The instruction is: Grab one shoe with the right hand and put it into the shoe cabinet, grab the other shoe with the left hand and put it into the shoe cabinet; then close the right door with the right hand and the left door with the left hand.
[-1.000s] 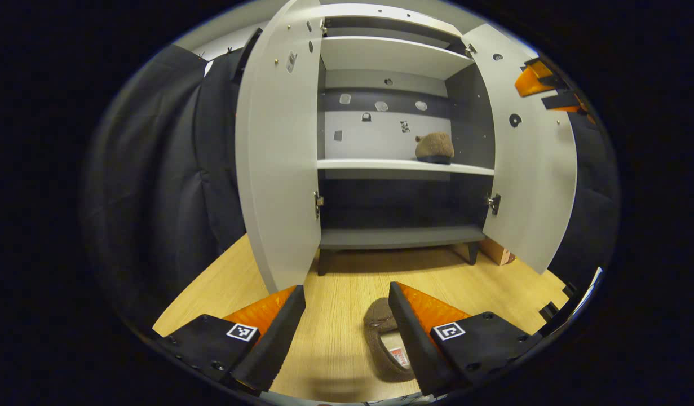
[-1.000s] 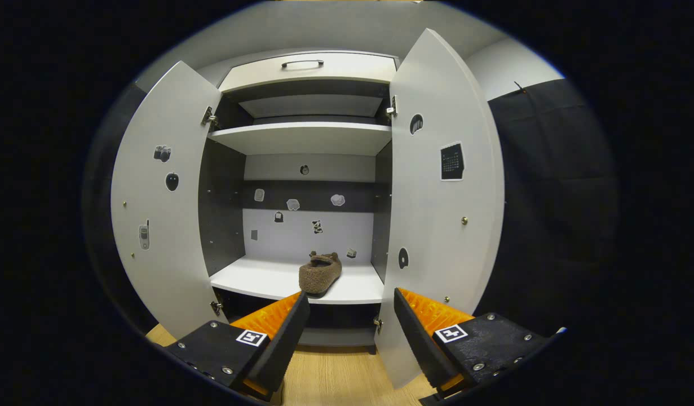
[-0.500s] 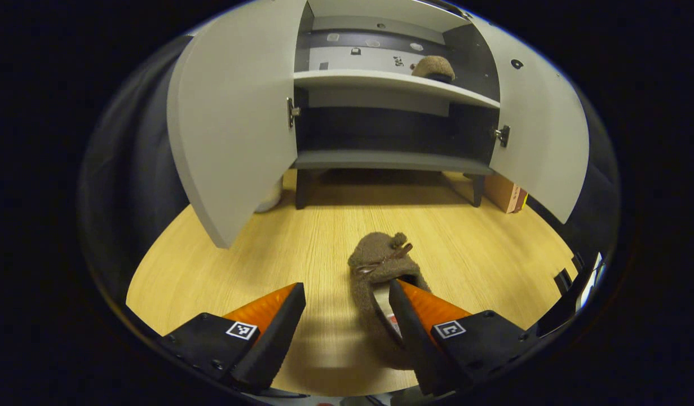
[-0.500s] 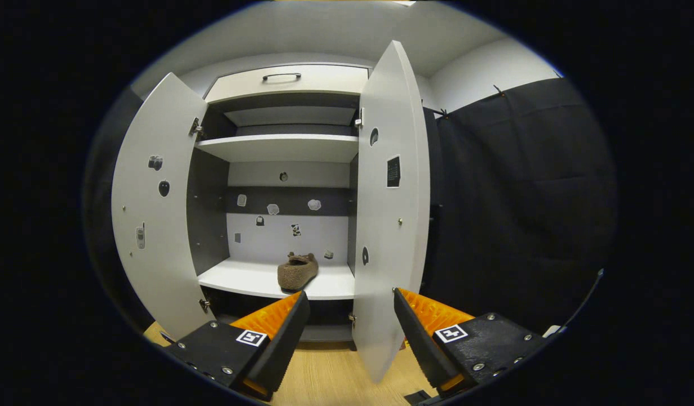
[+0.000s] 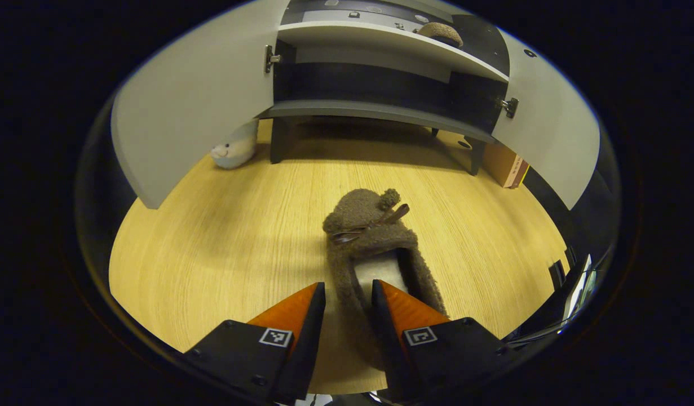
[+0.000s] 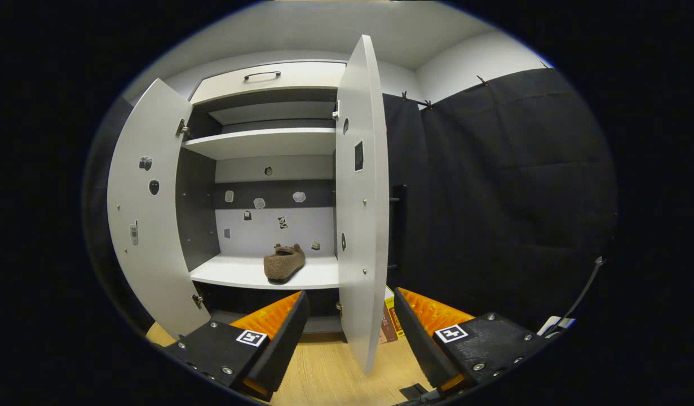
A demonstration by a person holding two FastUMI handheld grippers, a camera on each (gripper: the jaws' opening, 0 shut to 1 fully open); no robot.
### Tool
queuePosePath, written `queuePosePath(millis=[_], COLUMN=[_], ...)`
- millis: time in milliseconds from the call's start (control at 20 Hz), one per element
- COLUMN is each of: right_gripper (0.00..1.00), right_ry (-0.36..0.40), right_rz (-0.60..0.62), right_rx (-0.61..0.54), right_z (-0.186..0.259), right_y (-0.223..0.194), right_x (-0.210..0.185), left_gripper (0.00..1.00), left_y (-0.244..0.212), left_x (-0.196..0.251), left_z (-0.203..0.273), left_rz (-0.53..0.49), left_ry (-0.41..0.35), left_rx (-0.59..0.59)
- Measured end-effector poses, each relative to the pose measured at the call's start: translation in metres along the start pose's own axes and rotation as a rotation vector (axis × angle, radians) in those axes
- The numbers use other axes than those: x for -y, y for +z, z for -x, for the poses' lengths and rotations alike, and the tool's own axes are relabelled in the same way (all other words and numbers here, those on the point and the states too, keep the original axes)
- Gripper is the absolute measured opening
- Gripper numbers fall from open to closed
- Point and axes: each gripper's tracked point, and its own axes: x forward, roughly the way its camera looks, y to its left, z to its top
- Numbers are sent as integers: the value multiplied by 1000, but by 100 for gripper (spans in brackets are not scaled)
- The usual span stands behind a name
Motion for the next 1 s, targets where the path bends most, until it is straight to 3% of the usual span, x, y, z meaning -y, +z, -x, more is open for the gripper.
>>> queuePosePath(millis=[100, 150, 250, 300, 500, 700, 1000], right_gripper=[93, 93, 93, 93, 93, 93, 93], right_ry=[-7, -11, -14, -12, -2, 43, 111], right_rz=[-4, -6, -14, -19, -29, -39, -14], right_rx=[-7, -9, -14, -15, -10, -14, 9], right_z=[1, 2, 3, 3, 2, -4, -12], right_y=[-4, -5, -7, -8, -6, -5, 2], right_x=[8, 13, 20, 23, 39, 50, 71], left_gripper=[31, 33, 11, 7, 7, 7, 7], left_y=[-1, -3, -3, 0, 26, 56, 114], left_x=[0, -10, -7, -7, -15, -13, 26], left_z=[-3, -5, -2, -4, 13, 51, 120], left_rz=[-11, -24, 1, 15, 74, 61, 26], left_ry=[3, 46, 19, 14, -8, -19, -49], left_rx=[-23, -34, -70, -92, -109, -95, -16])
